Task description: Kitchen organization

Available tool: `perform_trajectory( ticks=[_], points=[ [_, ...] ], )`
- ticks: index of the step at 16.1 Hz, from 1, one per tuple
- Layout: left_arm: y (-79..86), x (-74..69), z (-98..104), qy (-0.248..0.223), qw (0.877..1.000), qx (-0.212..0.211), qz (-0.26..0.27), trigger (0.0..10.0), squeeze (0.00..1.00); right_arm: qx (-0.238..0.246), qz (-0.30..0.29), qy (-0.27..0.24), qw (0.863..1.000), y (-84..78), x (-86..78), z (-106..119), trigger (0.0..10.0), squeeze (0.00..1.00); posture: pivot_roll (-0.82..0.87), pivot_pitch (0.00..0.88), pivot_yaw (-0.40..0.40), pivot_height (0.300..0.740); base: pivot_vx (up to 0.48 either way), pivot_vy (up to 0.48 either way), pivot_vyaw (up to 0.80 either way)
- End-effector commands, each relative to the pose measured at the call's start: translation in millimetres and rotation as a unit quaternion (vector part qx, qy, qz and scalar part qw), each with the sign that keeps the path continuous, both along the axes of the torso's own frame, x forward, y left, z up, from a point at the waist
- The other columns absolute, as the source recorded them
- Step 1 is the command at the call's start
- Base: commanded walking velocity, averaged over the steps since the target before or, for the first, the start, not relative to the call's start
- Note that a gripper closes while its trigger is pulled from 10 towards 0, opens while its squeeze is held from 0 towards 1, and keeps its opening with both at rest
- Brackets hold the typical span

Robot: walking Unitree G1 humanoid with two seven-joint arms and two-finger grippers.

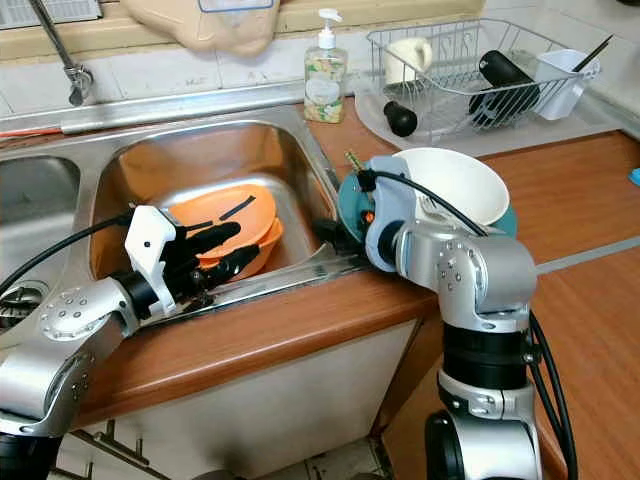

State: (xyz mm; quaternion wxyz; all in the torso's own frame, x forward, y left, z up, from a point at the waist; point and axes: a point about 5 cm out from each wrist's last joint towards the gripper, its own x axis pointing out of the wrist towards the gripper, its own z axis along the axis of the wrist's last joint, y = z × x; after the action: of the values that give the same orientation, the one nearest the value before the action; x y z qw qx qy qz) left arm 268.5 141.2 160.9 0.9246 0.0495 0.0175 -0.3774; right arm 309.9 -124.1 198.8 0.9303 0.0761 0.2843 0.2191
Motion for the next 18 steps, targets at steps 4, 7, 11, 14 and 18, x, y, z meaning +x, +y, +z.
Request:
perform_trajectory(
  ticks=[4, 7, 11, 14, 18],
  points=[
    [5.4, 9.0, 4, -0.015, 0.999, 0.003, 0.034, 10.0, 0.0, 0.002, 0.021, -0.089, 0.996, 2.1, 0.8, 21, 10.0, 0.0, -0.16, 0.0, 0.032, 0.74, 0.0, 0.0, 0.0],
    [3.9, 9.2, 4, -0.012, 0.999, 0.003, 0.032, 10.0, 0.0, 0.005, 0.045, -0.126, 0.991, 3.5, -5.0, 30, 10.0, 0.0, -0.16, 0.0, 0.035, 0.74, 0.0, 0.0, 0.0],
    [0.6, 9.1, 4, -0.01, 1.0, 0.0, 0.025, 10.0, 0.0, 0.036, 0.016, -0.24, 0.97, -11.3, -4.0, 66, 10.0, 0.0, -0.17, 0.0, 0.037, 0.74, 0.0, 0.0, 0.0],
    [-1.4, 8.5, 5, -0.011, 1.0, -0.004, 0.019, 10.0, 0.0, 0.038, -0.035, -0.289, 0.956, -37.4, -0.9, 87, 10.0, 0.0, -0.17, 0.0, 0.037, 0.74, 0.0, 0.0, 0.0],
    [-10.1, 4.9, 5, -0.011, 1.0, -0.012, -0.003, 10.0, 0.0, -0.022, -0.163, -0.3, 0.94, -101.3, 2.5, 89, 10.0, 0.0, -0.18, 0.0, 0.035, 0.74, 0.0, 0.0, 0.0]
  ],
)
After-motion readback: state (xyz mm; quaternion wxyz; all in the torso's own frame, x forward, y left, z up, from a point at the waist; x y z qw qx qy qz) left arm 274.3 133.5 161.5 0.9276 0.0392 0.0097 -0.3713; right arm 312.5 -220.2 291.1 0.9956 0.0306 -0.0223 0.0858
